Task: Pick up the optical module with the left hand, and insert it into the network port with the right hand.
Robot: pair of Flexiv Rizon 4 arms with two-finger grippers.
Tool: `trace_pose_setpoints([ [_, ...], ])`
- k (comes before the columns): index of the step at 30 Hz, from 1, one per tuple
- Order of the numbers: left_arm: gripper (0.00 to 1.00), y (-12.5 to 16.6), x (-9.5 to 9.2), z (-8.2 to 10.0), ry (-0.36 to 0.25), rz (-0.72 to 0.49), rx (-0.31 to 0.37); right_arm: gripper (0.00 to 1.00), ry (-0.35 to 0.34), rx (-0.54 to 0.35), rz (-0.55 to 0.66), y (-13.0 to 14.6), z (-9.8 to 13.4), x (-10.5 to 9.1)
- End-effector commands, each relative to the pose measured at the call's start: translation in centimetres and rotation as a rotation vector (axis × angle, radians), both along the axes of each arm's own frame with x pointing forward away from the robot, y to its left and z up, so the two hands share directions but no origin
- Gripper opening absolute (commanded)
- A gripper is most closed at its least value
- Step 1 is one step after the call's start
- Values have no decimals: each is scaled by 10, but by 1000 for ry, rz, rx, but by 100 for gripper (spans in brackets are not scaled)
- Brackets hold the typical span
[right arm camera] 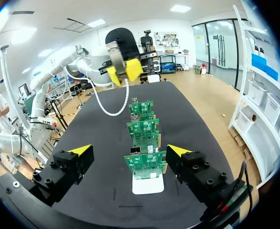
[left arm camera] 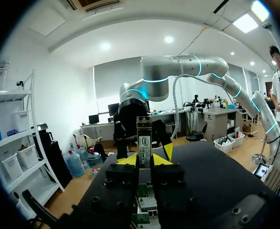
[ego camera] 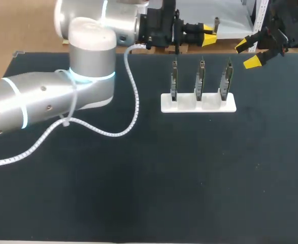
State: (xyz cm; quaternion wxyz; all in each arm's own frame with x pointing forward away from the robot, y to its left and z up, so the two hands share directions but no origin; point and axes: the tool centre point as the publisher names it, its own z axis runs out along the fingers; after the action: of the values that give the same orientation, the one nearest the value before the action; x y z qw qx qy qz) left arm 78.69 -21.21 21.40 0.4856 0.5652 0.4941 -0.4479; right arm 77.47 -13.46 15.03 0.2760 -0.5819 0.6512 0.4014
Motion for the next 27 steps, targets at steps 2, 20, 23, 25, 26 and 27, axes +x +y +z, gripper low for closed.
trace_pose_setpoints([
  [2, 0, -11, -2, -6, 21, 29, 7, 100, -2, 1, -1, 0, 0, -1],
  [20, 0, -40, 3, -30, 131, 18, -12, 100, -2, 1, -1, 0, 0, -1],
  [23, 0, -46, 2, -33, 125, 4, -6, 100, -2, 1, -1, 0, 0, -1],
  [25, 0, -49, 2, -34, 125, -5, -16, 100, -2, 1, -1, 0, 0, -1],
  [26, 0, -50, 2, -35, 126, -8, -20, 100, -2, 1, -1, 0, 0, -1],
  [27, 0, -52, 2, -35, 126, -9, -20, 100, -2, 1, -1, 0, 0, -1],
])
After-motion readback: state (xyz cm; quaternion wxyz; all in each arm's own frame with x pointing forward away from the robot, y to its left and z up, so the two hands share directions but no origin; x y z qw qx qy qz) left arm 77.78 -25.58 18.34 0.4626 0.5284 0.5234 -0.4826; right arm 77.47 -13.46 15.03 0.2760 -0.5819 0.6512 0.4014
